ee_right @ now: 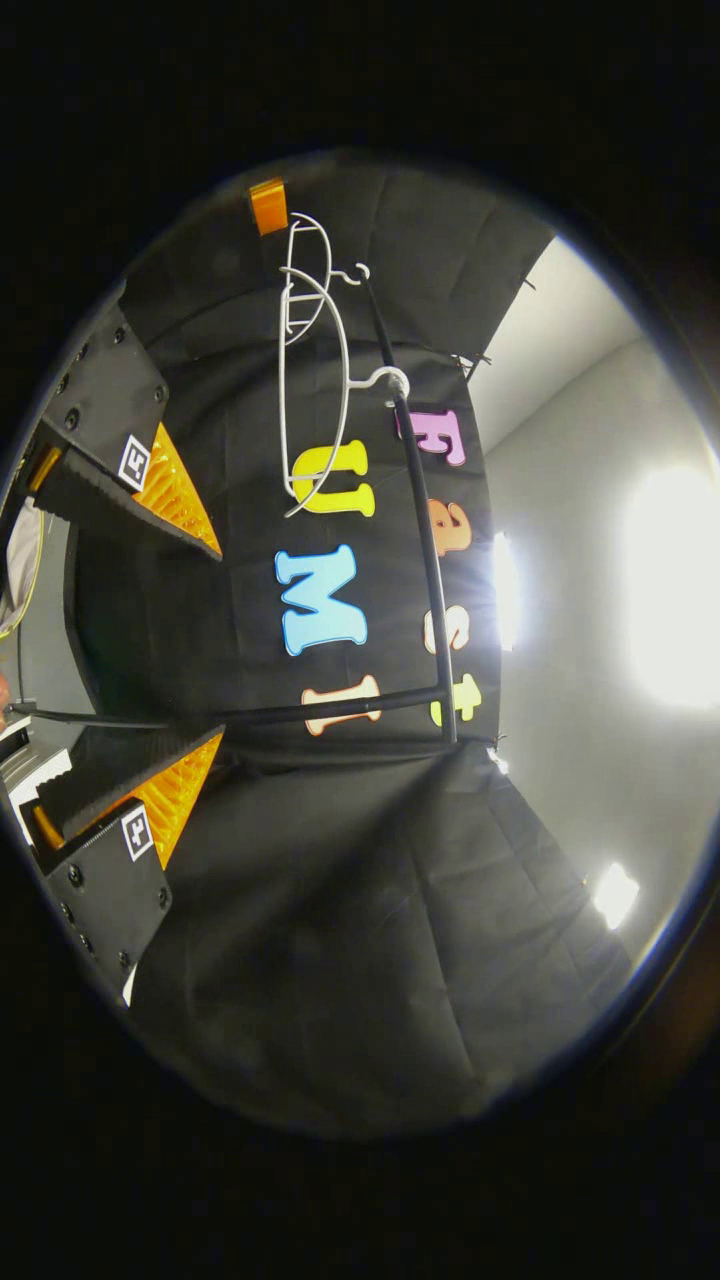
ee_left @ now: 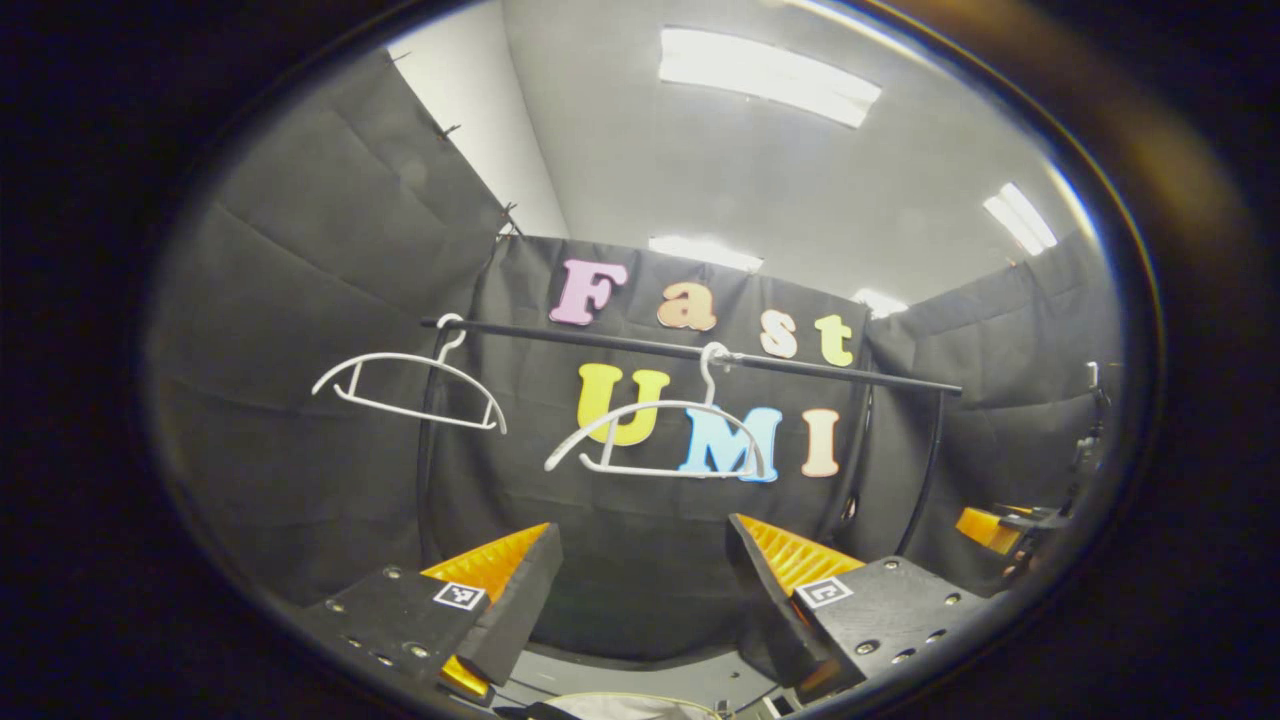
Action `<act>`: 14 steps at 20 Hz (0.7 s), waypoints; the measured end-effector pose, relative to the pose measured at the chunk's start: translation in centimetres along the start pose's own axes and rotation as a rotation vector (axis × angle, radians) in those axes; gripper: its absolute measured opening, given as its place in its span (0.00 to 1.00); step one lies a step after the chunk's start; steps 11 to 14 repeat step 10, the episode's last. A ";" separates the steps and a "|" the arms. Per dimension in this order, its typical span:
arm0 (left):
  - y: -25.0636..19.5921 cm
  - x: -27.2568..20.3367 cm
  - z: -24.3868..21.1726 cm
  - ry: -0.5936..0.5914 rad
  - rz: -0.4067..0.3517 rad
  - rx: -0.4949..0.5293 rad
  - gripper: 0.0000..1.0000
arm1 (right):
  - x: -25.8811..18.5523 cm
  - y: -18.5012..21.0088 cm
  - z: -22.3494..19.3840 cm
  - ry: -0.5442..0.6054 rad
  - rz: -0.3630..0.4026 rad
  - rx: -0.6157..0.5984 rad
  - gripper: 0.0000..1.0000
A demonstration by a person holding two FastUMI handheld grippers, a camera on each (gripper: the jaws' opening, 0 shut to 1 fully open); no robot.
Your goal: Grasp the clothes on the hanger with both hands and then place them into the laundry hamper below.
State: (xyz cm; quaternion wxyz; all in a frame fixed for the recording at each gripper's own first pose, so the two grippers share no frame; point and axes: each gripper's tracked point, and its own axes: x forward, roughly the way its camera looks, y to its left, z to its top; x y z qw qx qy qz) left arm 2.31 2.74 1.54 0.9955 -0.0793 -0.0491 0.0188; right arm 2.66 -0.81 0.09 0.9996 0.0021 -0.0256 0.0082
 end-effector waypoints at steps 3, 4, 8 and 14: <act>-0.2 0.0 -0.7 0.023 -0.042 0.004 0.97 | -1.1 1.2 -0.3 -0.011 0.007 -0.026 0.98; -0.5 -0.1 -1.1 0.032 -0.068 0.000 0.97 | -1.3 1.6 -0.2 -0.025 0.007 -0.041 0.98; -0.2 0.0 -1.9 0.064 -0.099 0.004 0.96 | -2.1 2.9 -0.5 0.013 0.003 -0.085 0.98; 0.1 0.3 -2.0 0.066 -0.093 0.008 0.96 | -2.0 3.3 0.1 0.008 0.005 -0.094 0.98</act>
